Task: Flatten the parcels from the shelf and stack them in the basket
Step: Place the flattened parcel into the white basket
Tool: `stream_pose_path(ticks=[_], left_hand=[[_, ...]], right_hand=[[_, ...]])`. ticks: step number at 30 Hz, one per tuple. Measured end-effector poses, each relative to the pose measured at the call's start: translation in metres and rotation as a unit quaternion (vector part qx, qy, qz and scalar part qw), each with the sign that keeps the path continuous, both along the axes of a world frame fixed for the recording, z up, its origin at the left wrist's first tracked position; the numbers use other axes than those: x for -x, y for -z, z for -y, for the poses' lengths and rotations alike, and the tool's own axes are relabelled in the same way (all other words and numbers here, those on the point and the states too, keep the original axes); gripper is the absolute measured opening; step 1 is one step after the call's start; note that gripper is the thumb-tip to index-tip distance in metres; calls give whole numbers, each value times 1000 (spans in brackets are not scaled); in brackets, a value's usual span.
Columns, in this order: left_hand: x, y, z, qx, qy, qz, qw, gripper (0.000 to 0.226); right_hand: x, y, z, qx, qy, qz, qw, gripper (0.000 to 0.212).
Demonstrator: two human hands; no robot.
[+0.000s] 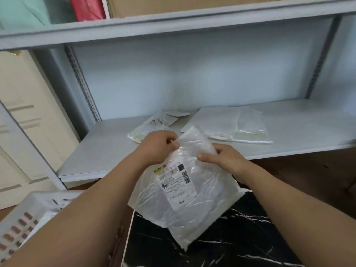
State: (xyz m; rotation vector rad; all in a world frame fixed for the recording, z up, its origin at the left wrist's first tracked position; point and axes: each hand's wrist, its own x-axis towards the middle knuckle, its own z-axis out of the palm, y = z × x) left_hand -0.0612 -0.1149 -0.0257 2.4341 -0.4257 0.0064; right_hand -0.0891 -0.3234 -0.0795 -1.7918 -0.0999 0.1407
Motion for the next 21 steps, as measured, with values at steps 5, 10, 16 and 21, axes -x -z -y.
stream_pose_path(ticks=[5, 10, 16, 21], left_hand=[[12, -36, -8, -5, 42, -38, 998, 24], [17, -57, -4, -41, 68, 9, 997, 17], [21, -65, -10, 45, -71, 229, 970, 35], [16, -36, -52, 289, -219, 59, 930, 144]], right_hand=[[3, -40, -8, 12, -23, 36, 999, 58], [9, -64, -11, -15, -43, 29, 999, 47], [7, -73, -17, -47, 29, 42, 998, 26], [15, -87, 0, -137, 48, 21, 989, 29]])
